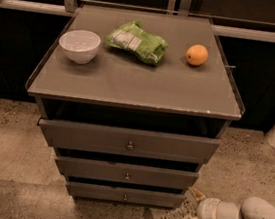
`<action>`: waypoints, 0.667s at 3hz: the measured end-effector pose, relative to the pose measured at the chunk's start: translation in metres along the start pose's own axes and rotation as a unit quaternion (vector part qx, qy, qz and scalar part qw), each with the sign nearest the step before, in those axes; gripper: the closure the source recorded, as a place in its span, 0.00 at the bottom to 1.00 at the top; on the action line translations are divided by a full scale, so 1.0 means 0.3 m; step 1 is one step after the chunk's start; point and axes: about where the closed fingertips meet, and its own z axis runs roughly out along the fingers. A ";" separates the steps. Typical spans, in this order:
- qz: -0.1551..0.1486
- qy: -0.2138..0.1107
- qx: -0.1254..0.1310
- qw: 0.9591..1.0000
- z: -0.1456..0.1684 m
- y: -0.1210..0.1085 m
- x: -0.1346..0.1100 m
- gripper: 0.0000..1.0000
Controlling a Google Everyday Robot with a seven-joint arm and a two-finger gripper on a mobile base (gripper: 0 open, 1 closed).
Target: Open bottom drawer
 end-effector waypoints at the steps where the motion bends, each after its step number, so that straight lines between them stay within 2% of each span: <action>1: 0.011 0.003 -0.010 1.000 0.000 0.036 0.015 0.00; 2: 0.019 0.003 0.003 1.000 0.067 0.026 0.114 0.00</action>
Offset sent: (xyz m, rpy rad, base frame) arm -0.0193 -0.0040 -0.1060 0.0000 0.0283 -0.0962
